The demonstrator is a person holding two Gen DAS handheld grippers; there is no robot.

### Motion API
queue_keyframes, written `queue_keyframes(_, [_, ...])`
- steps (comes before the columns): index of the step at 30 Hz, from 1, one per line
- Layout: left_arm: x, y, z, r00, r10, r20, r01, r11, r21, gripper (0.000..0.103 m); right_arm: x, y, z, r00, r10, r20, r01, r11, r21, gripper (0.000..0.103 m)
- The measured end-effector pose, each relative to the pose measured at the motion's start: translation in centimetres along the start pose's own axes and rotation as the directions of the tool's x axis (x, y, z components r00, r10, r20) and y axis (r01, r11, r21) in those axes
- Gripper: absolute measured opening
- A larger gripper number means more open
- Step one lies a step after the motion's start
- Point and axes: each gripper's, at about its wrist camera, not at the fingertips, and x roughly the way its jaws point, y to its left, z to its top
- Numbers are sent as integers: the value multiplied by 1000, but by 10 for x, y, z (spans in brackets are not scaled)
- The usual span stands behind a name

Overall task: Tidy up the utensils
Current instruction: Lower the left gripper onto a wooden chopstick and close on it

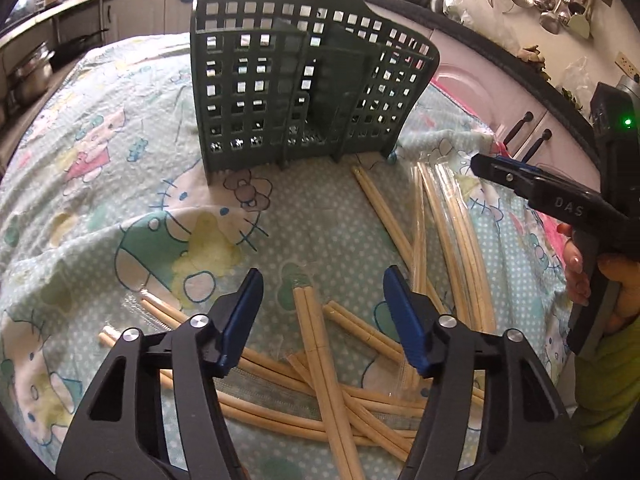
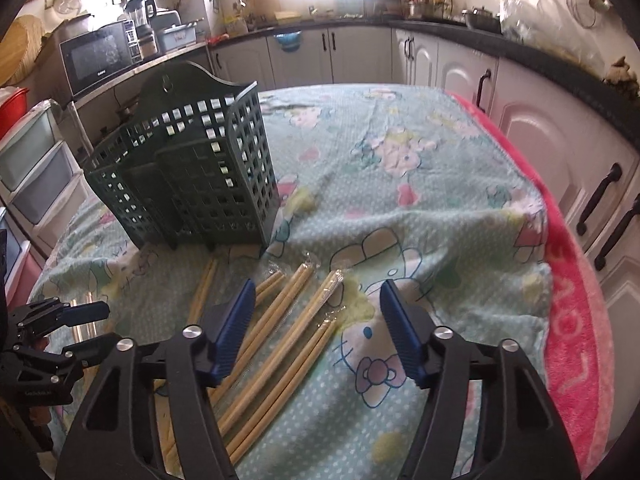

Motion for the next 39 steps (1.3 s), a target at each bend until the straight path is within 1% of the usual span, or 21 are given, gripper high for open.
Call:
queue_keyframes(1, [2,1,0,1000,-8,-5,8,1000,-5,43,2,-1,0,1000,6,-7,-6,1000,2,54])
queue_keyframes(3, [5,2,1,1000,-18,-13,18,1000,-15,36,9,-5,1,999,20,-26,-20,1000,15,49])
queue_keyframes(5, [7,4,2,1000,-22,-21,21,999,-23,34,15,-8,3,999,32,-40,-31,999,32,46])
queue_keyframes(7, [10,5,3,999,-21,-28,20,999,-29,29,22,-12,6,997,43,-58,-41,998,48,42])
queue_keyframes(12, [14,10,5,999,-11,-40,9,999,-46,15,40,-22,12,994,59,-93,-50,995,91,38])
queue_keyframes(14, [15,12,6,999,-19,-41,16,998,-56,14,46,-25,14,993,59,-102,-48,993,111,38])
queue_keyframes(20, [13,13,9,999,-37,-40,34,998,-56,10,61,-38,17,986,112,-122,-90,981,174,27])
queue_keyframes(22, [9,13,11,998,-46,-30,44,997,-62,10,62,-39,18,986,120,-119,-97,978,182,16])
queue_keyframes(25, [3,12,15,999,-47,-11,47,997,-61,9,60,-43,18,984,146,-107,-122,972,202,7])
queue_keyframes(28, [-4,11,19,999,-47,11,48,997,-62,8,52,-43,19,985,152,-84,-132,970,204,7])
queue_keyframes(33, [-20,10,29,997,-49,58,52,997,-56,7,27,-41,24,984,175,-26,-166,966,198,6])
queue_keyframes(36, [-30,10,36,995,-49,86,54,997,-56,7,7,-36,30,983,184,19,-184,967,178,6])
queue_keyframes(39, [-43,9,45,991,-51,127,59,997,-58,7,-19,-29,36,977,196,81,-206,967,153,6])
